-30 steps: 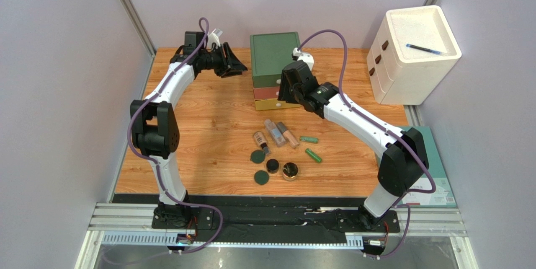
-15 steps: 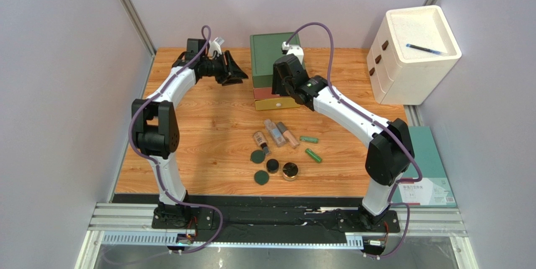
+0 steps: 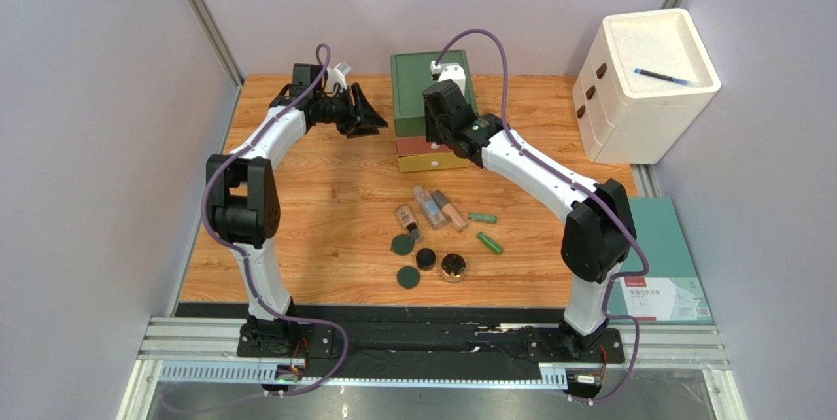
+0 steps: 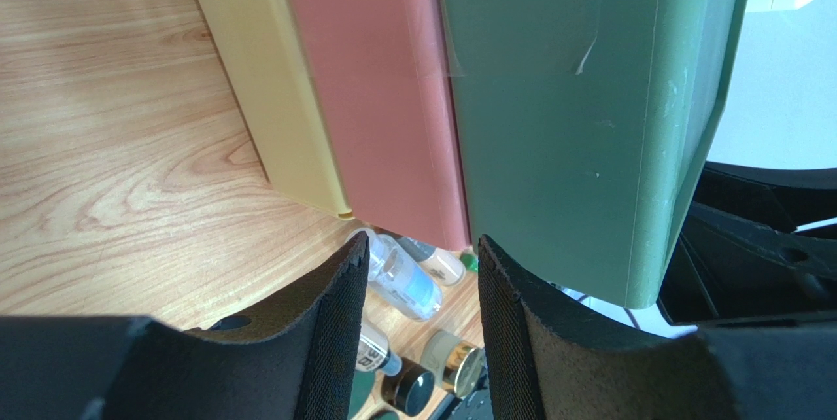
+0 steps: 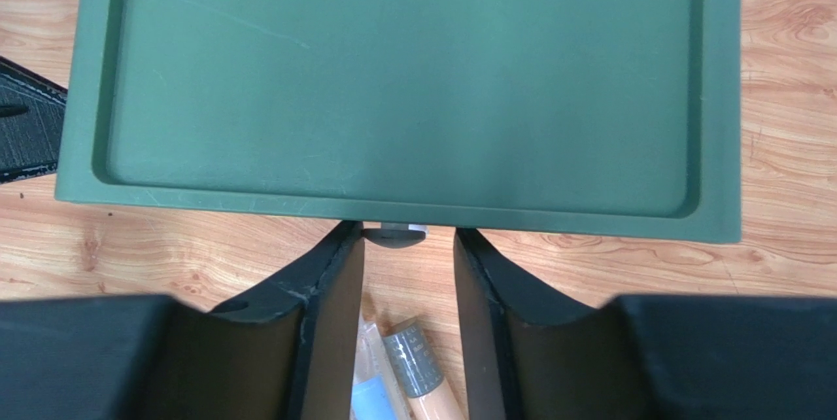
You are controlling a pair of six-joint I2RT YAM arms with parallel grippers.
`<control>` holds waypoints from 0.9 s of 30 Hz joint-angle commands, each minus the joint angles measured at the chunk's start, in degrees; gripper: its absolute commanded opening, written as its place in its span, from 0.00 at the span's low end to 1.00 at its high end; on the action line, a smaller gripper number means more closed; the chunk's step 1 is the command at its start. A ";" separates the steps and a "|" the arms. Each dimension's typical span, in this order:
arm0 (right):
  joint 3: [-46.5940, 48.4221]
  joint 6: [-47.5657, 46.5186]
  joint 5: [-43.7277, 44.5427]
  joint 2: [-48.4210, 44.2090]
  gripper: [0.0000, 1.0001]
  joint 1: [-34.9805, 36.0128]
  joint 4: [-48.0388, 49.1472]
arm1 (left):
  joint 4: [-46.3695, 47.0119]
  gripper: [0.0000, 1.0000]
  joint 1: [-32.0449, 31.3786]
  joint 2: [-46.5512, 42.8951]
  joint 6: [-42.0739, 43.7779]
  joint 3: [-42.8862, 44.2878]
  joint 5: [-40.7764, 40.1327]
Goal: Organize the makeup
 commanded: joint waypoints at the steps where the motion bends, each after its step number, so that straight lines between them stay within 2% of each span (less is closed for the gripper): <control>1: 2.47 -0.81 2.40 0.77 0.38 0.11 2.67 | -0.35 0.51 0.00 -2.89 1.76 -0.11 1.20; 6: 3.52 -1.16 2.14 1.38 0.37 0.11 3.90 | -0.61 0.51 0.08 -2.89 2.03 -0.19 1.28; 9: 4.66 -1.87 1.70 1.82 0.33 0.11 3.82 | -0.96 0.51 0.08 -2.72 2.29 -0.19 1.29; 17: 5.54 -2.75 1.79 2.61 0.18 0.02 3.99 | -1.40 0.51 0.08 -2.89 2.73 -0.72 1.37; 22: 5.46 -2.92 1.35 2.35 0.01 0.11 3.47 | -1.32 0.51 0.08 -2.98 2.82 -0.99 1.28; 27: 4.05 -2.84 0.91 0.42 0.00 0.20 3.03 | -1.32 0.52 0.08 -2.80 2.64 -0.72 1.28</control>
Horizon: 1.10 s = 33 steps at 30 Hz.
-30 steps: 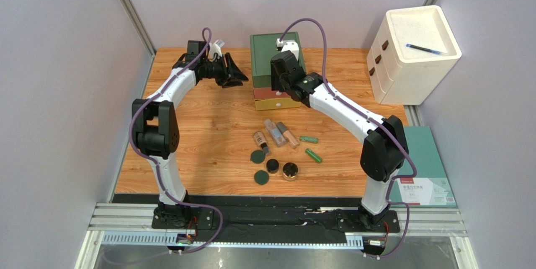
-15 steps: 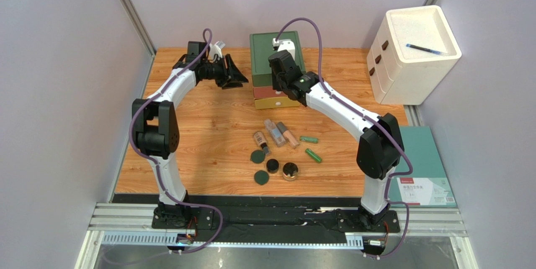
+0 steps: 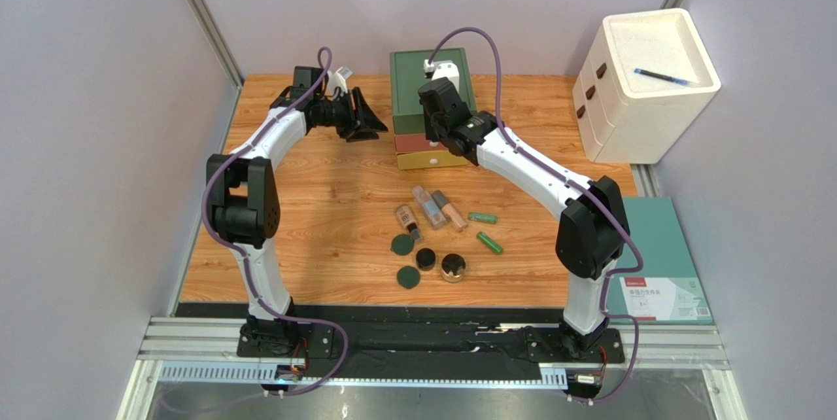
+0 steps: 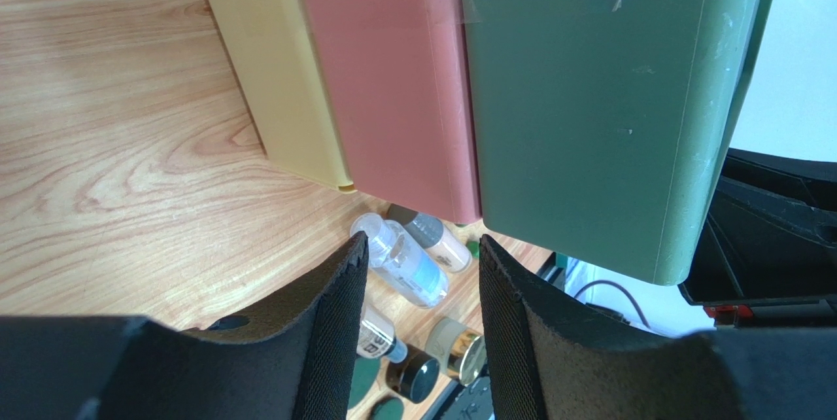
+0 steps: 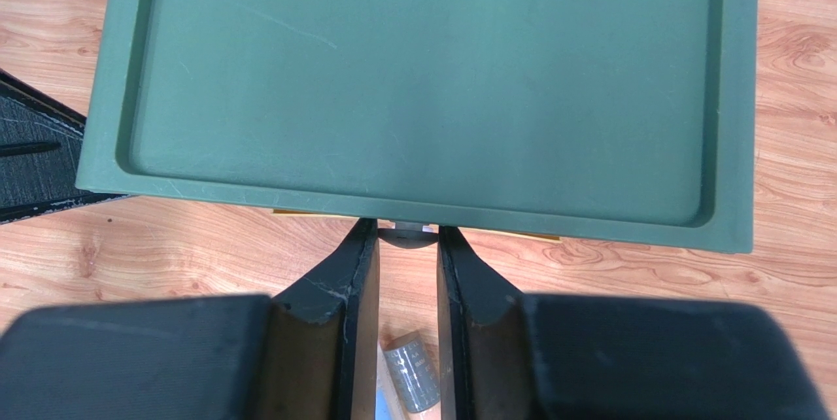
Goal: Organize the makeup
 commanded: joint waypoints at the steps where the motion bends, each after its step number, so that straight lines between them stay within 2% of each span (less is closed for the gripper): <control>1: 0.93 -0.89 0.47 -2.07 0.00 0.22 2.57 | 0.26 0.52 0.11 -2.70 1.11 0.17 0.93; 20: -9.45 0.86 0.91 -10.95 0.00 6.90 -1.82 | 0.61 0.52 0.11 -2.34 0.85 0.00 0.85; 29: -14.55 1.22 -0.76 -15.35 0.00 7.87 -4.11 | 0.70 0.52 0.11 -2.26 1.03 0.00 0.67; 30: -14.72 1.48 -0.68 -15.17 0.05 8.04 -4.55 | 0.70 0.52 0.11 -2.26 1.03 0.17 0.67; 33: -13.94 1.66 -0.59 -14.82 0.34 7.96 -5.60 | 0.52 0.52 0.11 -2.17 1.20 0.35 0.67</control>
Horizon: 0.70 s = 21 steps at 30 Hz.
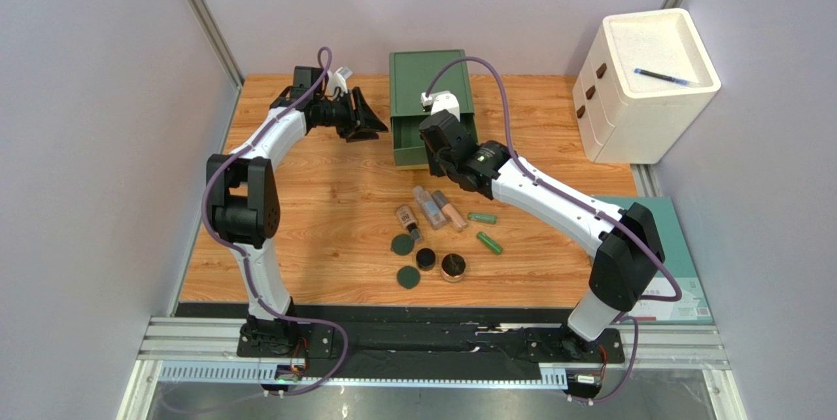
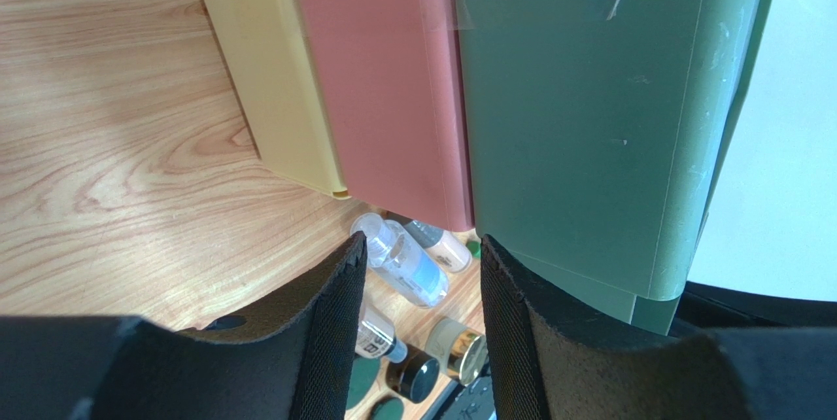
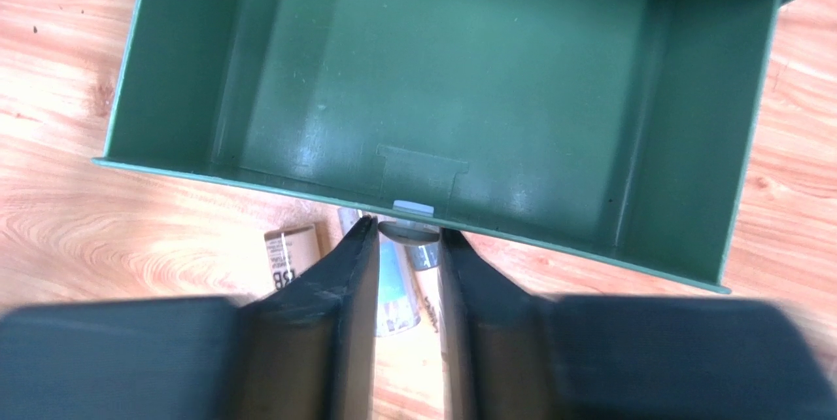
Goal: Organize the makeup
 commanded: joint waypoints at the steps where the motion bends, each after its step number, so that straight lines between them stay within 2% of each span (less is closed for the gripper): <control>1: 0.34 0.41 -0.87 -1.88 0.51 0.52 -1.74 | 0.52 0.53 0.11 -2.17 1.29 0.44 0.69; 5: 0.08 -0.29 -1.22 -3.02 0.73 0.61 -1.82 | 0.26 0.53 0.11 -2.17 1.38 0.53 0.69; 7: -0.19 -1.08 -2.10 -4.07 0.77 0.61 -2.61 | 0.17 0.53 0.11 -2.25 1.55 0.44 0.52; 14: -5.63 -7.04 -7.90 -9.70 0.78 2.01 -7.35 | -0.27 0.53 0.11 -2.43 2.26 0.26 0.08; 18: -10.20 -8.38 -9.30 -12.51 0.78 4.21 -10.52 | -0.45 0.53 0.19 -1.99 2.69 -0.09 -0.01; 21: -14.33 -8.38 -13.52 -13.92 0.78 5.09 -11.32 | -0.71 0.53 0.11 -1.90 3.13 -0.35 -0.10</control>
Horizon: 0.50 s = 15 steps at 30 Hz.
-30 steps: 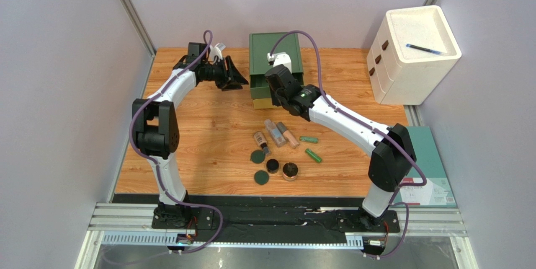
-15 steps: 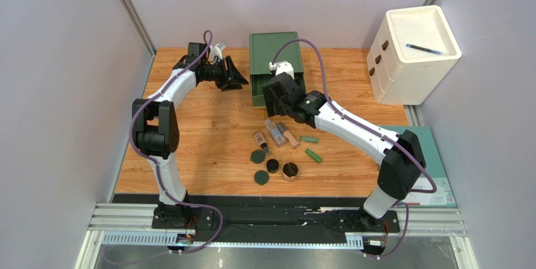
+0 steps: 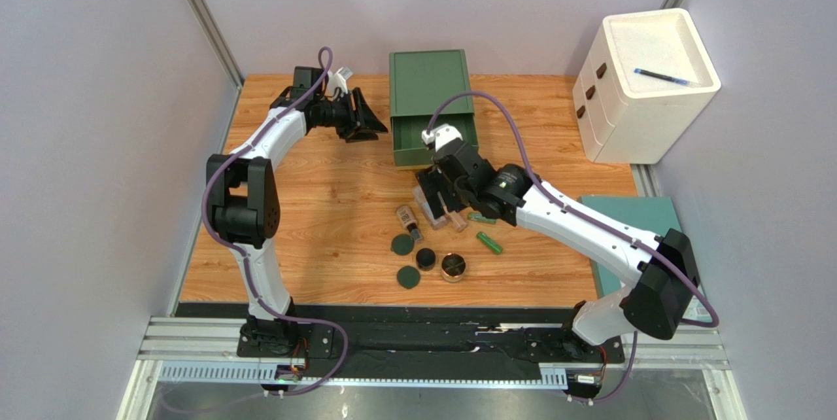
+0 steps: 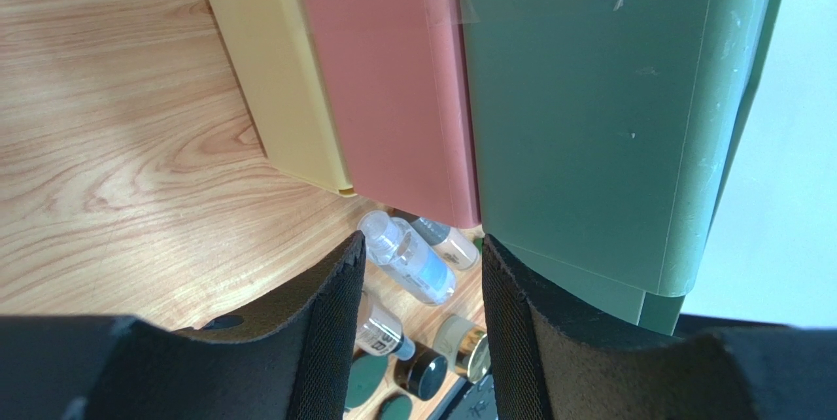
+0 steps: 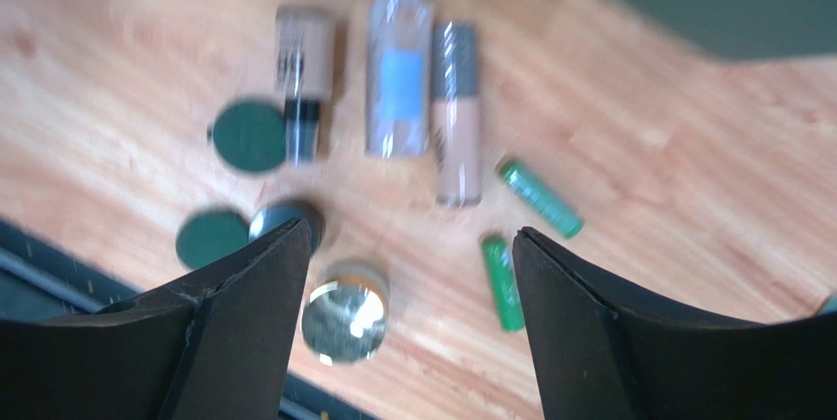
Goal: Organize the makeup
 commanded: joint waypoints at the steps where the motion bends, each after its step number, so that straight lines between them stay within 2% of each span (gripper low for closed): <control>1: -4.82 -2.19 -6.03 -2.38 0.78 1.51 -3.08 | -0.21 0.53 0.08 -1.90 1.93 -0.61 0.01; 7: -7.64 -2.01 0.80 0.86 0.75 3.71 -1.07 | -0.47 0.53 0.08 -1.90 2.55 -1.41 -0.08; 12: -10.72 -2.63 6.87 4.64 0.75 3.80 6.93 | -1.79 0.53 0.08 -2.17 3.95 -2.11 -0.34; 15: -11.86 -3.59 7.06 6.31 0.73 3.80 11.41 | -1.97 0.53 0.08 -2.52 4.48 -2.99 -0.69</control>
